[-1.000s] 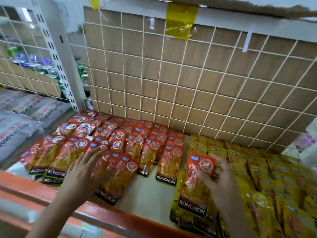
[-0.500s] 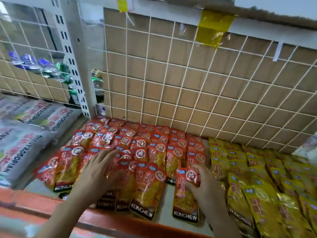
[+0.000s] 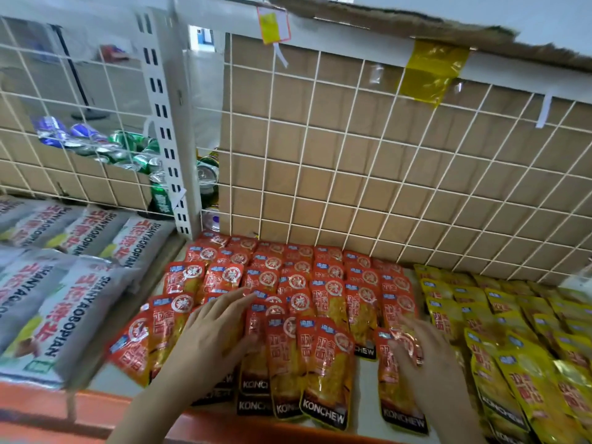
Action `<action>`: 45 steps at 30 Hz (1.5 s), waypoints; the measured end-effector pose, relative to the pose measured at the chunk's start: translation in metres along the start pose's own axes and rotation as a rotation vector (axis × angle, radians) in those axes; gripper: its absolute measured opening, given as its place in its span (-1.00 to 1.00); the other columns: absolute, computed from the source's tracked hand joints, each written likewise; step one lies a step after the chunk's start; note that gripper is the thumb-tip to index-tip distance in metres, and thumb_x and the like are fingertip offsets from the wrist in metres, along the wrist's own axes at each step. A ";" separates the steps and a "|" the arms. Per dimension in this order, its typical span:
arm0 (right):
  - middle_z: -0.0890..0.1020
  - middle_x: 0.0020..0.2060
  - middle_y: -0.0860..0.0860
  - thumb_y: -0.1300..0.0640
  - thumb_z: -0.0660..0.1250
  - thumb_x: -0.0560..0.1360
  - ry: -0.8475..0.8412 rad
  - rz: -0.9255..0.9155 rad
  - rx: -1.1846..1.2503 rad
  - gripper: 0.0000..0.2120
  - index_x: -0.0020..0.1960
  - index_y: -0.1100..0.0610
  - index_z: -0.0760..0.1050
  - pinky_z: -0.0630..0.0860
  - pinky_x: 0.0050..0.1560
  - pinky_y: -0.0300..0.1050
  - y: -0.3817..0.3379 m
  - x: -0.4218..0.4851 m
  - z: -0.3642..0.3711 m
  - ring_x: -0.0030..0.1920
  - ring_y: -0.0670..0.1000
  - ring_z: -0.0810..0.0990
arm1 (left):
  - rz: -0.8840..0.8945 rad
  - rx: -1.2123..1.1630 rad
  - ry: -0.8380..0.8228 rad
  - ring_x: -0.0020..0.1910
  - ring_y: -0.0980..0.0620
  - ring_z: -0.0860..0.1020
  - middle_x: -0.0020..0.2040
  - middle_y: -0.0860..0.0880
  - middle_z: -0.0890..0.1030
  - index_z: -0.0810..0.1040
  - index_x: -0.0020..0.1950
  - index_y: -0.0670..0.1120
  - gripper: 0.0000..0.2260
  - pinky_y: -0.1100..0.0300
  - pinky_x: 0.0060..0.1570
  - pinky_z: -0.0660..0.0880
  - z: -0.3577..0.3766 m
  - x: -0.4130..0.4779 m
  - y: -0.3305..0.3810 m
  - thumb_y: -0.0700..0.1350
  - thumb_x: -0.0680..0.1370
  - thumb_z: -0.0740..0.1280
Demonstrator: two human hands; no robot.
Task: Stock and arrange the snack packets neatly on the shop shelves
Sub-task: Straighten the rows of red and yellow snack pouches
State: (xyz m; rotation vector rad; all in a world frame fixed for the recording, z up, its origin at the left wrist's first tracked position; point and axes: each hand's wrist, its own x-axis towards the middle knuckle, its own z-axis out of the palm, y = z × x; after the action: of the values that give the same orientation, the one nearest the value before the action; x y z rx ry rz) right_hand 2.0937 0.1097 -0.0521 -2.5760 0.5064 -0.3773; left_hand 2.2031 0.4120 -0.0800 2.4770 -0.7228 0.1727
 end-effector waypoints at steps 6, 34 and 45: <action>0.35 0.28 -0.19 -0.41 0.06 0.40 -0.047 -0.090 0.130 -0.36 0.37 -0.12 0.32 0.36 0.31 0.02 -0.015 -0.001 0.006 0.33 -0.11 0.30 | -0.055 0.006 0.051 0.30 0.05 0.40 0.35 0.15 0.39 0.36 0.40 0.08 -0.48 0.01 0.22 0.34 -0.010 -0.019 -0.007 0.24 0.49 0.12; 0.32 0.19 -0.24 -0.01 0.30 0.50 -0.136 -0.287 0.162 -0.57 0.35 -0.03 0.35 0.17 0.27 -0.19 -0.130 0.007 0.081 0.26 -0.16 0.29 | -0.302 -0.016 -0.039 0.45 0.08 0.19 0.50 0.08 0.18 0.16 0.51 0.06 -0.17 0.16 0.42 0.12 -0.059 -0.042 -0.071 0.44 0.32 0.02; 0.05 0.43 -0.25 -0.58 -0.26 0.20 -0.279 -0.207 -0.105 -0.10 0.46 -0.22 -0.04 -0.19 0.37 -0.21 -0.206 -0.018 0.126 0.42 -0.20 -0.01 | -0.094 -0.112 -0.054 0.35 0.12 0.26 0.37 0.11 0.18 0.20 0.44 0.08 -0.39 0.33 0.29 0.19 -0.058 -0.014 -0.087 0.06 0.47 0.39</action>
State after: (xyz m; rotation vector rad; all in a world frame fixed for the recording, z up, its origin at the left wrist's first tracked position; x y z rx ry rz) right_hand 2.1804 0.3360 -0.0570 -2.7326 0.1642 -0.0564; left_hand 2.2389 0.5115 -0.0760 2.4106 -0.6199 0.0293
